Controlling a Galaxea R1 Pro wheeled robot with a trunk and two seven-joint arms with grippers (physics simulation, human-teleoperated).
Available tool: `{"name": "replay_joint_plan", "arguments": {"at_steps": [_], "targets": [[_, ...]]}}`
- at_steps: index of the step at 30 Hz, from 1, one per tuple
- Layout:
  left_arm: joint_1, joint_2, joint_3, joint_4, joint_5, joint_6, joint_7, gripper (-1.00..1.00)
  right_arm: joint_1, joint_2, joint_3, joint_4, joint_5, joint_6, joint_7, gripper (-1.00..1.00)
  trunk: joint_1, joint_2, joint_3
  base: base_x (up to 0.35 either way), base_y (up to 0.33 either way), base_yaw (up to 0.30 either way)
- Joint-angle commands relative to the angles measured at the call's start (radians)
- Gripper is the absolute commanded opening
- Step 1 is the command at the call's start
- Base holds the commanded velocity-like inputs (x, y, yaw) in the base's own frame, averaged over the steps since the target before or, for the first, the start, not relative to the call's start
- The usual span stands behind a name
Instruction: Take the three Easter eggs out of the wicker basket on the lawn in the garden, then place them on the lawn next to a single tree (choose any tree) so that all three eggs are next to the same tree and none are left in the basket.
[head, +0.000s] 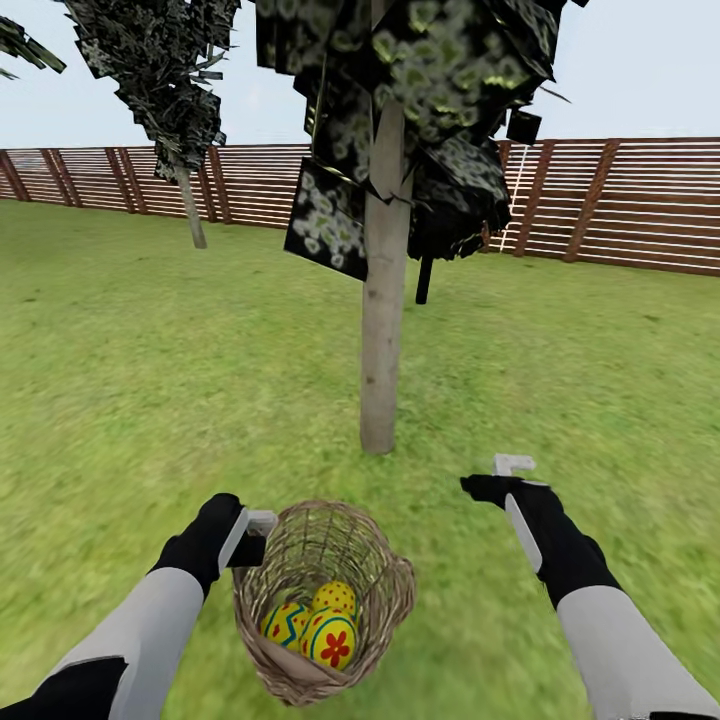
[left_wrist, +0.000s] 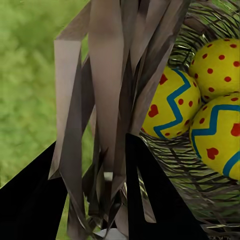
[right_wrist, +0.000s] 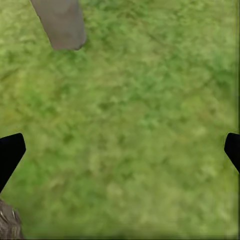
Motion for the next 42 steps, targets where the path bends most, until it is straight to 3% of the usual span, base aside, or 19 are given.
{"name": "replay_joint_plan", "arguments": {"at_steps": [1,3,6,8,15,20,26,42], "targets": [[-0.001,-0.002,0.008,-0.001,0.046,0.004,-0.003,-1.00,0.000,-0.193,-0.473,0.041,-0.009,0.044,0.934,1.00,0.000,0.000,-0.001,0.294,0.000,0.000],[-0.001,0.001,0.010,-0.001,0.055,0.006,-0.015,-1.00,0.002,-0.193,-0.502,0.041,-0.009,0.044,0.963,1.00,0.000,0.000,-0.001,0.318,0.000,0.000],[-0.001,0.010,0.010,-0.002,0.155,0.005,-0.022,-1.00,0.003,-0.193,-0.507,0.042,-0.009,0.044,0.968,1.00,0.000,0.000,-0.001,0.324,0.000,0.000],[-0.001,0.011,0.010,-0.003,0.180,0.005,-0.023,-1.00,0.003,-0.193,-0.507,0.042,-0.009,0.044,0.969,1.00,0.000,0.000,-0.001,0.325,0.000,0.000],[-0.001,0.013,0.011,-0.003,0.184,0.005,-0.024,-1.00,0.004,-0.195,-0.510,0.042,-0.009,0.044,0.971,1.00,0.000,0.000,-0.001,0.325,0.000,0.000],[-0.001,0.016,0.013,0.000,0.184,0.004,-0.024,-1.00,0.007,-0.196,-0.510,0.042,-0.008,0.044,1.024,1.00,0.000,0.000,-0.001,0.323,0.000,0.000],[-0.001,0.014,0.013,-0.001,0.184,0.003,-0.021,-1.00,0.009,-0.196,-0.511,0.042,-0.007,0.044,1.025,1.00,0.000,0.000,-0.001,0.045,0.000,0.000],[-0.001,0.014,0.013,0.001,0.184,0.003,-0.021,-1.00,0.010,-0.196,-0.511,0.040,-0.007,0.044,1.027,1.00,0.062,-0.112,-0.051,0.000,0.000,0.000]]}}
